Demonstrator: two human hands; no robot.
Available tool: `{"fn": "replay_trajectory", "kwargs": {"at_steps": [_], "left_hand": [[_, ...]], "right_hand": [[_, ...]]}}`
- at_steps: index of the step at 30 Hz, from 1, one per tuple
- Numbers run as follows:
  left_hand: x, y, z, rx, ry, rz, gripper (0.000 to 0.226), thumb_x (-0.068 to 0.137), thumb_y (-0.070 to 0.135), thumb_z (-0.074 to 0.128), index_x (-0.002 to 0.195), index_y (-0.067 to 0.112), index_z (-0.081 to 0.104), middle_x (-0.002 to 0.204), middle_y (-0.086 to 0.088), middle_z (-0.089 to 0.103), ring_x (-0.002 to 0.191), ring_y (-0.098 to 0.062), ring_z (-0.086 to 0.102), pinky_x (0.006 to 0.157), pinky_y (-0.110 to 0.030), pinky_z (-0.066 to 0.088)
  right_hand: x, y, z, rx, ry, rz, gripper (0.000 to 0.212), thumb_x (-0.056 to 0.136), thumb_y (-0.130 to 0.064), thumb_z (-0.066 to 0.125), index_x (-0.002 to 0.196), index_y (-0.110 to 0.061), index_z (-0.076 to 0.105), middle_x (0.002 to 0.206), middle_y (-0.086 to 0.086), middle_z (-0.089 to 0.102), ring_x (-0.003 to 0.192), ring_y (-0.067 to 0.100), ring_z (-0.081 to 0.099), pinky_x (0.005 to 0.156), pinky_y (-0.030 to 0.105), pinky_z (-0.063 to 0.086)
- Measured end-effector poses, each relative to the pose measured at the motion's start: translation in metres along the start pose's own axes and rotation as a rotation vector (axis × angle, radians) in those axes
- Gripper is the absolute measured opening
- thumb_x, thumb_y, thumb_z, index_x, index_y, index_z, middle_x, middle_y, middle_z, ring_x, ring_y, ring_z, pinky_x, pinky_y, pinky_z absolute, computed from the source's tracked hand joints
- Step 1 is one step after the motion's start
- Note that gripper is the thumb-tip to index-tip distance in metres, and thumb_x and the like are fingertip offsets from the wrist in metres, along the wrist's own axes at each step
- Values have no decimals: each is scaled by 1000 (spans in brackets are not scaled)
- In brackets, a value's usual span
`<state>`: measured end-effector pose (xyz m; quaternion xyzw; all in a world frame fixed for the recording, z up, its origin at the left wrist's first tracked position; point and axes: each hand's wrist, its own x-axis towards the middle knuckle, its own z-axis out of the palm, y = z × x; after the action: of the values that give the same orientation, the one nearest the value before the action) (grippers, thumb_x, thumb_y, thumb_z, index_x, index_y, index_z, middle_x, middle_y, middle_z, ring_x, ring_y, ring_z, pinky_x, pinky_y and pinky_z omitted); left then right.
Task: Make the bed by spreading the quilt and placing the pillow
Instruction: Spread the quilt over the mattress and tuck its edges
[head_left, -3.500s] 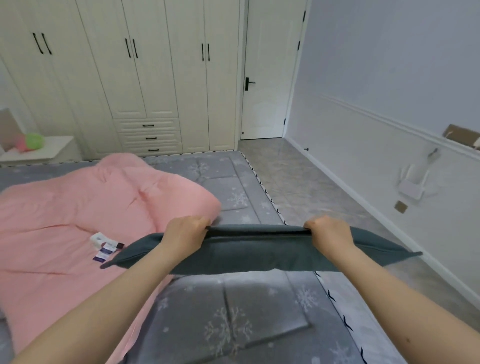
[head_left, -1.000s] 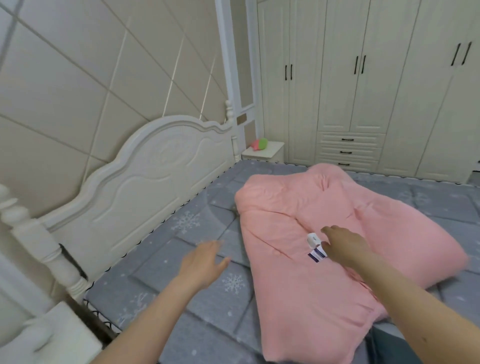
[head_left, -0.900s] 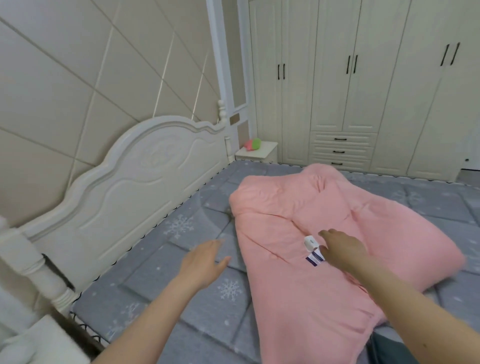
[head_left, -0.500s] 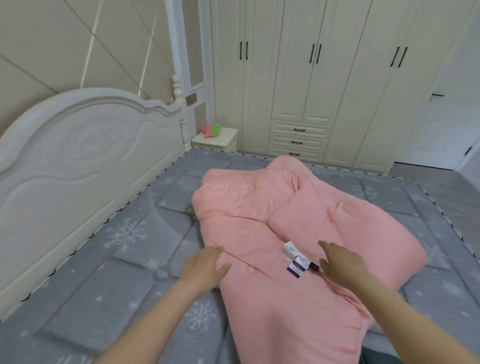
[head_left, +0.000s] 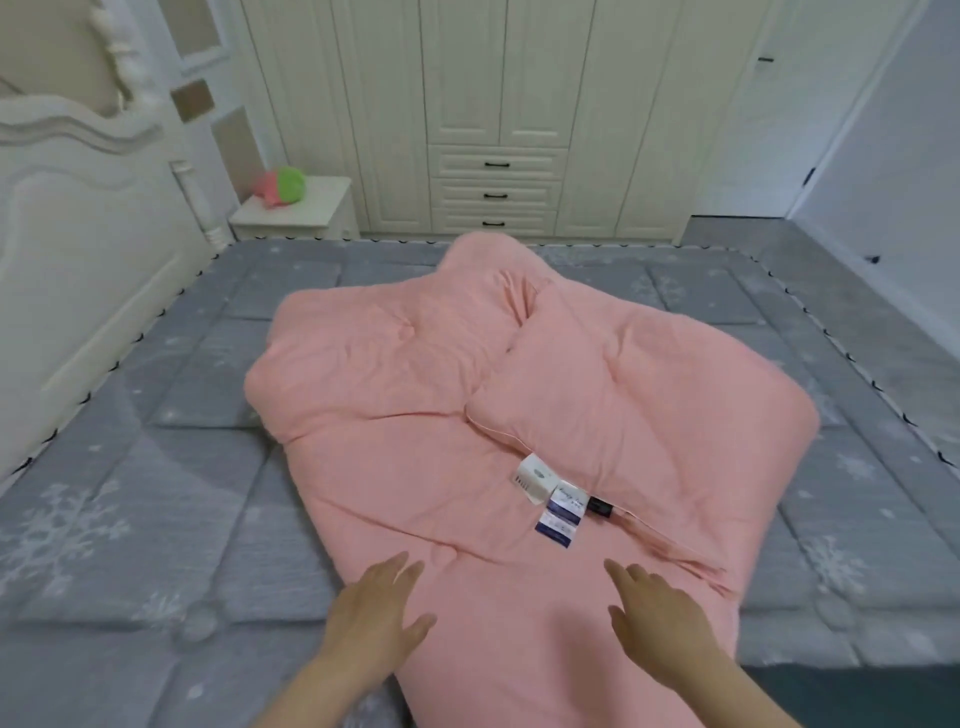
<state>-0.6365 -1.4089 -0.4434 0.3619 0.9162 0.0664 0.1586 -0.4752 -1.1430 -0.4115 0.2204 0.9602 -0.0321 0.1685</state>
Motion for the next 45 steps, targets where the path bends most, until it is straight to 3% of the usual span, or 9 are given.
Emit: {"fn": "replay_trajectory", "kwargs": {"at_steps": [3,6,9,12,17,27,30,34,45], "left_hand": [[28,-6,25,56,-42,106,87,33,55,82,110,29,51,108,6,66,85,-11,68,58,-24,55],[65,-14,41,78,105,228,95,33,34,90,117,27,48,135,0,47,108,-15,54,73,-30,55],[118,-3,44,141,195,301,99,42,37,90,129,22,45,149,-12,30,128,-28,39,89,-45,50],[171,10,37,333,193,338,116,32,48,89,133,17,40,153,-11,23,130,-32,34,92,-51,47],[247,21,35,532,235,323,103,40,24,91,131,10,44,150,-15,29,128,-40,39,92,-57,44],[345,102,70,655,358,445,98,65,24,77,146,19,22,155,-17,11,138,-41,18,104,-60,24],[357,102,82,633,335,355,89,74,9,67,148,16,17,148,-27,21,119,-49,38,86,-58,39],[365,83,83,653,307,395,68,79,-5,56,142,1,30,100,-32,52,85,-47,52,56,-49,39],[289,38,34,717,308,640,44,45,-17,75,85,-4,65,64,-19,59,57,-35,57,34,-38,46]], "right_hand": [[21,32,33,-44,-8,75,55,94,-34,41,146,-21,24,137,1,44,118,23,49,86,35,44],[43,60,61,-26,-4,123,69,50,-29,86,114,-17,65,105,11,67,84,29,68,61,41,56],[78,82,96,40,119,151,89,19,-12,89,104,-14,61,97,16,71,78,35,70,60,49,56],[114,91,110,39,343,107,96,32,-8,86,120,-11,48,123,14,63,105,35,64,83,54,50],[157,101,123,-8,553,147,96,49,-10,80,135,-12,37,148,10,31,133,30,30,101,60,31],[176,131,151,212,458,164,99,65,-67,59,147,-27,22,157,15,14,143,35,18,108,64,17],[181,132,152,257,468,161,74,80,-56,45,145,-23,30,151,17,31,131,37,40,100,56,35],[183,134,150,275,398,127,55,91,-12,43,143,-23,30,149,5,31,125,32,42,87,42,41],[136,106,117,215,243,48,45,94,-10,42,135,-28,39,137,-2,42,117,26,52,79,35,47]]}}
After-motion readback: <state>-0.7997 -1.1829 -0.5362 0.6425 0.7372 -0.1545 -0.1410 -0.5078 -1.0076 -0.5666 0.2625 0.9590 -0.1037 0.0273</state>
